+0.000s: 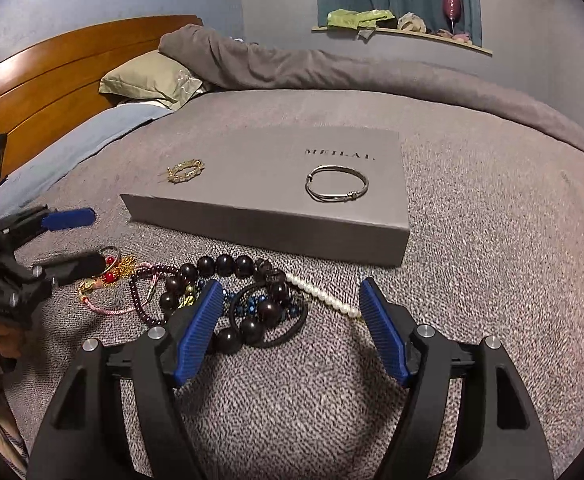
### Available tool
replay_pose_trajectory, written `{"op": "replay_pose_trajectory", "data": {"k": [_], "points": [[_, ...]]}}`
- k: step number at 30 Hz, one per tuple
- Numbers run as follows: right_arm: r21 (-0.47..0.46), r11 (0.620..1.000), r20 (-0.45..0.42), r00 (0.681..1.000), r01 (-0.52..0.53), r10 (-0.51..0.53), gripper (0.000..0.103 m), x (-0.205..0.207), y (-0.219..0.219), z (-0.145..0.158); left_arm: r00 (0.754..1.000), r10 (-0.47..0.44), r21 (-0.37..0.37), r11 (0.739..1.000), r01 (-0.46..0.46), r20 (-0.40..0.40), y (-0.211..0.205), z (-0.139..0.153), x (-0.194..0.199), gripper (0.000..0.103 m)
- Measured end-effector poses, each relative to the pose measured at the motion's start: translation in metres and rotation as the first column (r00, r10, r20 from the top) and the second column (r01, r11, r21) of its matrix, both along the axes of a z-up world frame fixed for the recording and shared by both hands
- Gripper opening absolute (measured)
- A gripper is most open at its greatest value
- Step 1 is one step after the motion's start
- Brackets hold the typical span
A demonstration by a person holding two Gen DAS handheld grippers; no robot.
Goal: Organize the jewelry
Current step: 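Open both tools and withdraw them back toward the jewelry pile, then grasp the dark bead bracelet with the left tool while the right tool grasps the pearl hairpin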
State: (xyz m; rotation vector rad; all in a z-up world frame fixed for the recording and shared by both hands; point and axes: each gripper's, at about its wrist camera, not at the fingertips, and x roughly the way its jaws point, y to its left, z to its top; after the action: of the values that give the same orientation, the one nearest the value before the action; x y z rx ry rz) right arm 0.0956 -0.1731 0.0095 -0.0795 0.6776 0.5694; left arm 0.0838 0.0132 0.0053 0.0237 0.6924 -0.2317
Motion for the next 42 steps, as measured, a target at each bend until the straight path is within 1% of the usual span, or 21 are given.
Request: {"op": "replay_pose_trajectory", "data": {"k": [2, 3, 4, 5, 9, 12, 19, 20, 21, 22, 24, 25, 26, 27, 30, 33, 37, 40, 42], "points": [[0.007, 1.0, -0.006, 1.0, 0.001, -0.001, 0.07, -0.001, -0.002, 0.0, 0.999, -0.038, 0.008, 0.999, 0.038, -0.003, -0.011, -0.001, 0.0, 0.092], [0.006, 1.0, -0.007, 1.0, 0.001, -0.001, 0.07, -0.003, -0.003, -0.001, 0.999, -0.053, 0.01, 0.999, 0.053, -0.006, -0.016, -0.002, 0.0, 0.09], [0.004, 1.0, -0.007, 1.0, 0.0, 0.0, 0.07, -0.004, -0.004, -0.001, 0.998, -0.066, 0.011, 0.998, 0.066, -0.012, -0.019, -0.003, 0.002, 0.087], [0.001, 1.0, -0.008, 1.0, -0.001, 0.001, 0.069, -0.003, -0.004, -0.001, 0.997, -0.076, 0.012, 0.997, 0.077, -0.021, -0.022, -0.005, 0.004, 0.081], [-0.023, 1.0, -0.023, 1.0, -0.008, 0.008, 0.059, -0.005, -0.006, -0.007, 0.994, -0.096, 0.013, 0.995, 0.097, -0.061, -0.03, -0.012, 0.015, 0.068], [-0.028, 1.0, -0.037, 0.999, -0.014, 0.013, 0.056, -0.004, -0.008, -0.01, 0.993, -0.095, 0.017, 0.995, 0.096, -0.071, -0.033, -0.014, 0.02, 0.066], [-0.026, 0.999, -0.057, 0.998, -0.041, 0.039, 0.056, -0.004, -0.006, -0.011, 0.986, -0.128, 0.009, 0.992, 0.129, -0.102, -0.035, -0.02, 0.028, 0.066], [-0.025, 0.999, -0.056, 0.998, -0.043, 0.042, 0.056, -0.004, -0.005, -0.01, 0.986, -0.13, 0.006, 0.991, 0.131, -0.105, -0.035, -0.02, 0.029, 0.064], [-0.023, 0.999, -0.054, 0.998, -0.046, 0.045, 0.056, -0.004, -0.004, -0.009, 0.985, -0.134, 0.0, 0.991, 0.134, -0.109, -0.035, -0.021, 0.03, 0.057], [-0.021, 0.999, -0.052, 0.997, -0.05, 0.049, 0.056, -0.003, -0.003, -0.008, 0.983, -0.143, -0.008, 0.99, 0.143, -0.113, -0.035, -0.021, 0.03, 0.052], [-0.022, 0.998, -0.046, 0.998, -0.05, 0.049, 0.055, -0.003, 0.0, -0.007, 0.98, -0.163, -0.015, 0.987, 0.162, -0.112, -0.038, -0.02, 0.028, 0.038], [-0.026, 0.999, -0.04, 0.998, -0.046, 0.045, 0.054, -0.003, 0.0, -0.006, 0.979, -0.173, -0.009, 0.985, 0.173, -0.108, -0.04, -0.02, 0.027, 0.035], [-0.028, 0.999, -0.034, 0.999, -0.039, 0.038, 0.052, -0.002, 0.0, -0.005, 0.977, -0.184, -0.011, 0.983, 0.184, -0.106, -0.041, -0.019, 0.025, 0.026], [-0.026, 0.999, -0.034, 0.999, -0.034, 0.033, 0.049, -0.001, -0.001, -0.004, 0.976, -0.192, -0.015, 0.981, 0.192, -0.106, -0.043, -0.018, 0.024, 0.02], [-0.024, 1.0, -0.034, 0.999, -0.008, 0.007, 0.044, 0.005, -0.007, -0.002, 0.974, -0.203, -0.014, 0.979, 0.203, -0.101, -0.045, -0.016, 0.022, 0.011], [-0.035, 0.999, -0.041, 0.999, 0.015, -0.016, 0.043, 0.011, -0.015, -0.002, 0.972, -0.213, -0.023, 0.977, 0.212, -0.096, -0.045, -0.012, 0.02, 0.01], [-0.109, 0.994, -0.071, 0.997, 0.003, -0.011, 0.043, 0.021, -0.018, -0.013, 0.971, -0.221, -0.021, 0.975, 0.22, -0.096, -0.046, -0.01, 0.017, 0.01], [-0.165, 0.986, -0.061, 0.998, -0.028, 0.018, 0.042, 0.023, -0.013, -0.019, 0.971, -0.221, -0.012, 0.975, 0.221, -0.095, -0.047, -0.011, 0.016, 0.01], [-0.177, 0.983, -0.056, 0.998, -0.05, 0.041, 0.033, 0.024, -0.009, -0.019, 0.971, -0.219, -0.004, 0.975, 0.22, -0.093, -0.048, -0.011, 0.015, 0.01]]}}
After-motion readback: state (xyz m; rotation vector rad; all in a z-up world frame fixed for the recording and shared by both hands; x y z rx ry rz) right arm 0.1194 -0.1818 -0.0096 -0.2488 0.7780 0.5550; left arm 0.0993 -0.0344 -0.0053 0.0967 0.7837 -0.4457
